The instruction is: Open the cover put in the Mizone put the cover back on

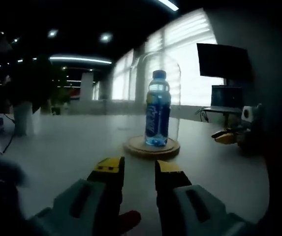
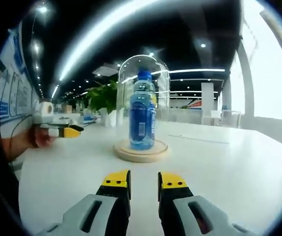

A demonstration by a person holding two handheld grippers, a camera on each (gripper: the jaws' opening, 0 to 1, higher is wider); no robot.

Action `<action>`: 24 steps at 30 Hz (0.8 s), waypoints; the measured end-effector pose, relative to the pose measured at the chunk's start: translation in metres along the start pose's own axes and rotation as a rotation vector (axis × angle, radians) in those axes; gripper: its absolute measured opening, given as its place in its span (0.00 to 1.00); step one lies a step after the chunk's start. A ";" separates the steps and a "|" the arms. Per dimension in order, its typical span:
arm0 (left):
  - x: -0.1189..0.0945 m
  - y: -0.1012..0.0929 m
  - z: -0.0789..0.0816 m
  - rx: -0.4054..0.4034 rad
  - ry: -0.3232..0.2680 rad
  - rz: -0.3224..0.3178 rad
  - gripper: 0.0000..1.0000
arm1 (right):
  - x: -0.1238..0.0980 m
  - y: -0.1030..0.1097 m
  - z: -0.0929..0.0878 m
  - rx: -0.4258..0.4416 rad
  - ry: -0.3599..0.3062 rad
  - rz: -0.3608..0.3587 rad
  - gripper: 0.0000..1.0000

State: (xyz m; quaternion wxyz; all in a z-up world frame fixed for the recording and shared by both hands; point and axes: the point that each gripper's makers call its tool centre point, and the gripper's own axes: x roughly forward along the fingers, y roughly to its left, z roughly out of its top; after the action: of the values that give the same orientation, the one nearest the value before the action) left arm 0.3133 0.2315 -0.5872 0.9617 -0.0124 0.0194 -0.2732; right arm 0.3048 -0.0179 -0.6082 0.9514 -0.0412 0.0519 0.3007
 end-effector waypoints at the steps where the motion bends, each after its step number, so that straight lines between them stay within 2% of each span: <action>1: 0.000 -0.001 0.000 0.009 0.001 -0.002 0.20 | 0.000 0.000 0.000 0.000 0.000 0.000 0.14; 21: -0.002 0.003 0.004 0.042 -0.023 -0.009 0.23 | 0.001 0.000 0.001 -0.003 -0.004 0.001 0.14; 24: -0.004 0.004 0.008 -0.003 -0.043 -0.022 0.23 | 0.000 0.000 0.001 0.008 -0.007 0.008 0.14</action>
State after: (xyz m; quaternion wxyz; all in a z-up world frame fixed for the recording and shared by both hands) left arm 0.3118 0.2371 -0.5790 0.9588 -0.0202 -0.0012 -0.2833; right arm 0.3052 -0.0175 -0.6073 0.9506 -0.0363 0.0500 0.3044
